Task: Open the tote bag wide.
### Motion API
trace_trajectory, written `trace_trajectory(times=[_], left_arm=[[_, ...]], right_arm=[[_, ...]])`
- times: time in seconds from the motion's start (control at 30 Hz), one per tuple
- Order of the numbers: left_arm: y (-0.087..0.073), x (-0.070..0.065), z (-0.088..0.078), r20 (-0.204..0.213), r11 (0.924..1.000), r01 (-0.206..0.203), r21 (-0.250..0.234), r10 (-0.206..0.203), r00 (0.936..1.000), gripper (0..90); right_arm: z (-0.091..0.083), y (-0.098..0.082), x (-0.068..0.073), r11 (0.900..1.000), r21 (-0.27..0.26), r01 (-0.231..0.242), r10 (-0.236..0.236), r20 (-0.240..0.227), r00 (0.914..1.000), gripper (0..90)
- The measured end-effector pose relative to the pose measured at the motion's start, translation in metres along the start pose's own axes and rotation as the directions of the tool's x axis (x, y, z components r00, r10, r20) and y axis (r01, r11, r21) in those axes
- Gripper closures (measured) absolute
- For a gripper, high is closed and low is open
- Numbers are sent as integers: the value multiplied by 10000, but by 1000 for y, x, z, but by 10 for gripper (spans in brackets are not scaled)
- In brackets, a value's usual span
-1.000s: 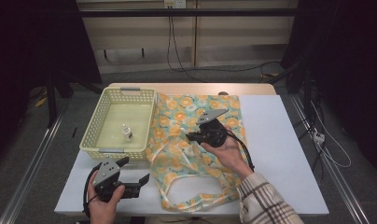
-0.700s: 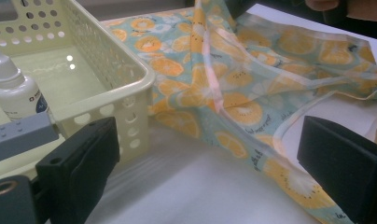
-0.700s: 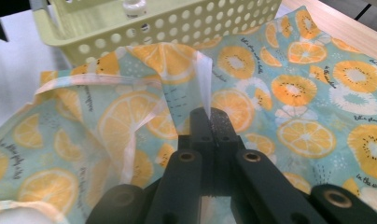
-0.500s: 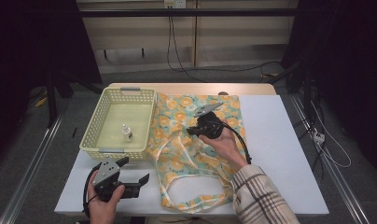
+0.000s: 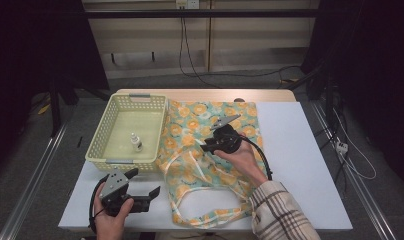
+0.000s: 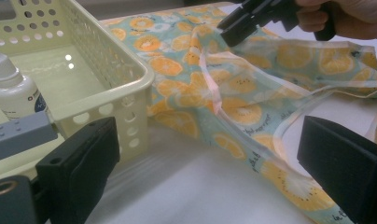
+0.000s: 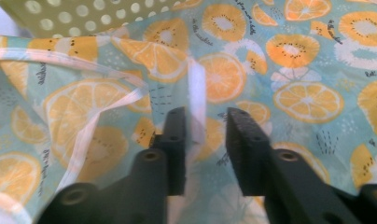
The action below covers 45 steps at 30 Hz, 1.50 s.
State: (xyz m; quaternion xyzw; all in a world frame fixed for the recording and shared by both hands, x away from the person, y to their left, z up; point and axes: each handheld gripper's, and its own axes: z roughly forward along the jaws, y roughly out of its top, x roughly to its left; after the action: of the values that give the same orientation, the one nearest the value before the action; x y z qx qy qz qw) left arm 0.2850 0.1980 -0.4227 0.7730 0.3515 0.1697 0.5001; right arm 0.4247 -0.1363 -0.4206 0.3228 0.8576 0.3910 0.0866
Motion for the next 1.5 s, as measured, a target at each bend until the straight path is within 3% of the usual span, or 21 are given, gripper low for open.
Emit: trace_trajectory(times=[0.07,0.27,0.33,0.47,0.63,0.77,0.9,0.97,1.0,1.03,1.13,1.17,1.2,1.23,1.3,1.33,1.4,1.5], left_arm=[[0,0,0,4,10000,22,5,-22,10000,53],[0,-1,0,-21,10000,-37,40,37,10000,53],[0,-1,0,-13,10000,-47,48,47,10000,53],[0,-2,1,-15,10000,-50,78,50,10000,53],[0,-2,0,-26,10000,-31,31,31,10000,53],[0,-2,1,0,9999,-73,95,73,10000,53],[0,-1,1,-6,9999,-68,83,68,10000,53],[0,-1,1,-8,10000,-51,78,51,10000,53],[0,-1,1,0,10000,-58,75,58,10000,53],[0,-1,0,16,10000,-48,52,48,10000,53],[0,-1,0,28,10000,-33,49,33,10000,53],[0,-1,0,31,10000,-31,50,30,10000,53],[0,-1,0,27,10000,-33,47,33,10000,53],[0,-1,0,27,10000,-38,53,38,10000,53],[0,-1,0,22,10000,-50,70,50,10000,53],[0,-1,0,17,10000,-53,76,53,10000,53],[0,-1,0,19,10000,-50,76,49,10000,53],[0,-1,0,17,10000,-38,67,38,10000,53]], right_arm=[[-8,-1,1,9998,-156,-89,90,35,10000,540],[-29,-6,10,9989,-413,-242,235,-179,9996,453],[-42,-13,21,9983,-545,-217,205,-234,9995,401],[-57,-23,39,9985,-542,-92,65,-507,9987,385],[-61,-36,52,9999,-70,149,-152,-437,9989,339],[-53,-56,56,9969,718,324,-315,-126,9994,294],[-41,-64,60,9895,1301,634,-614,-195,9979,285],[-39,-64,61,9871,1391,792,-767,-234,9968,299],[-36,-65,62,9825,1554,1027,-1005,-219,9947,373],[-36,-65,62,9825,1554,1027,-1005,-219,9947,373],[-33,-68,60,9774,1759,1173,-1181,-59,9930,515],[-33,-70,59,9779,1817,1032,-1032,-94,9946,584],[-33,-70,59,9779,1817,1032,-1032,-94,9946,584],[-32,-71,56,9788,1790,997,-970,-234,9950,675],[-32,-71,55,9779,1843,990,-966,-222,9951,700],[-31,-72,53,9789,1827,919,-863,-384,9955,798],[-30,-72,53,9784,1849,921,-843,-495,9952,880],[-31,-70,52,9811,1708,911,-821,-586,9949,900]])
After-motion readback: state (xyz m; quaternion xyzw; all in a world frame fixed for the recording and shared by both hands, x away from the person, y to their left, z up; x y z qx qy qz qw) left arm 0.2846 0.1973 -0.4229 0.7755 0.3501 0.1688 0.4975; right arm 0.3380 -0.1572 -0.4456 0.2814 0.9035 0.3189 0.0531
